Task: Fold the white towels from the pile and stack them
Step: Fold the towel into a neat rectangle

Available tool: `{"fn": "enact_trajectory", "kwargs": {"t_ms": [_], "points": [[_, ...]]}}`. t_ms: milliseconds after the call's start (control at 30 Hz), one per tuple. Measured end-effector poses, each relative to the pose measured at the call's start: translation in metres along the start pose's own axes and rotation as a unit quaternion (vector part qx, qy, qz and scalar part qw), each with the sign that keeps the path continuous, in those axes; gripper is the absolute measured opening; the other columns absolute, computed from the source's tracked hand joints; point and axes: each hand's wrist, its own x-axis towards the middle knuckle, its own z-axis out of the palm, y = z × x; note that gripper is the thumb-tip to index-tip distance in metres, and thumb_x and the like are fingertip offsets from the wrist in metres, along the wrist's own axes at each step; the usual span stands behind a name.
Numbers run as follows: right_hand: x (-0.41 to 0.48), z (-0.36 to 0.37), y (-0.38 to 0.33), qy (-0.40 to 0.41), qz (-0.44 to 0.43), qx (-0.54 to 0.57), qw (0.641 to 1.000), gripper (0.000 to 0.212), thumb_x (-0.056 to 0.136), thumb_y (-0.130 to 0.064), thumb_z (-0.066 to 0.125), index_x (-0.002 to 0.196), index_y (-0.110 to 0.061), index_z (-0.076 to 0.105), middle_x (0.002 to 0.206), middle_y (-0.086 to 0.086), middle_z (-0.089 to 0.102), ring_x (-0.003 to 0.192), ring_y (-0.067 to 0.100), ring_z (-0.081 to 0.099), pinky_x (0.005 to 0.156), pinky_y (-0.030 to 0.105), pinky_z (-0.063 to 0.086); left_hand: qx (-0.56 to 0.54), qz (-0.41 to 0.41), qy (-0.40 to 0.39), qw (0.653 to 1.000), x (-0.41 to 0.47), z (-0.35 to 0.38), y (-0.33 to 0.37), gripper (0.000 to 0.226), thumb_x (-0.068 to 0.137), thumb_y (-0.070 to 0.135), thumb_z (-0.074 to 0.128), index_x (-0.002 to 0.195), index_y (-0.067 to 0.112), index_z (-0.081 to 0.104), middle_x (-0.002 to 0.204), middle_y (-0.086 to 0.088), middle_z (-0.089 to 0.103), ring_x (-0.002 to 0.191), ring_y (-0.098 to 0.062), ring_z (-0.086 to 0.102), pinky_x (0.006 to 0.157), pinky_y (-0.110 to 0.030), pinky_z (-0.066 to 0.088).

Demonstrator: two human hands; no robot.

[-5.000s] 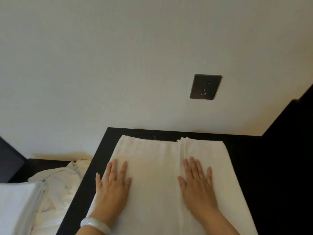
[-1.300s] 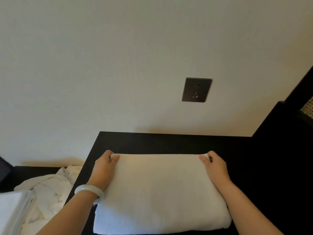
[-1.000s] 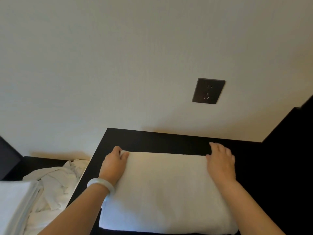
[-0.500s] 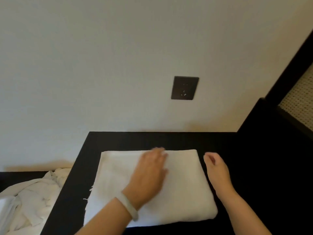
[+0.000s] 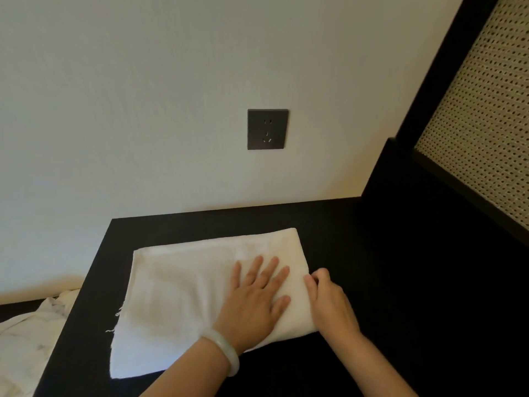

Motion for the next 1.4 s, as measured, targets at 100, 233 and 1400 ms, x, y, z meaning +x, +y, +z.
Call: {"fn": "enact_trajectory", "kwargs": {"t_ms": [100,233,1400], "points": [[0.006,-0.006,0.004,-0.051,-0.009,-0.087,0.995,0.024,0.1,-0.057,0.026,0.082,-0.04,0.029,0.08,-0.01,0.056,0.065,0.003,0.058,0.051,0.021,0.041,-0.001,0.002,0.014,1.0,-0.002,0.0,-0.003,0.065,0.092,0.065,-0.007,0.153,0.044,-0.006,0.162,0.016,-0.012,0.148,-0.01,-0.021,0.116,-0.044,-0.021],[-0.003,0.001,0.012,-0.042,-0.005,-0.113,0.993,0.026,0.101,-0.055,0.025,0.086,-0.033,0.025,0.077,-0.009,0.056,0.063,0.003,0.059,0.05,0.02,0.041,0.009,0.002,0.019,1.0,-0.002,0.002,-0.001,0.063,0.095,0.063,-0.004,0.154,0.041,-0.006,0.162,0.015,-0.012,0.148,-0.011,-0.02,0.117,-0.045,-0.02],[0.081,0.021,-0.072,-0.005,-0.187,-0.232,0.955,0.062,0.103,-0.053,0.012,0.158,-0.024,0.015,0.164,-0.005,0.017,0.152,0.013,-0.002,0.124,0.043,-0.004,0.024,-0.056,0.026,0.998,-0.034,-0.023,-0.09,0.061,0.095,0.056,-0.001,0.154,0.042,-0.005,0.159,0.017,-0.019,0.145,-0.01,-0.028,0.115,-0.053,-0.018]]}}
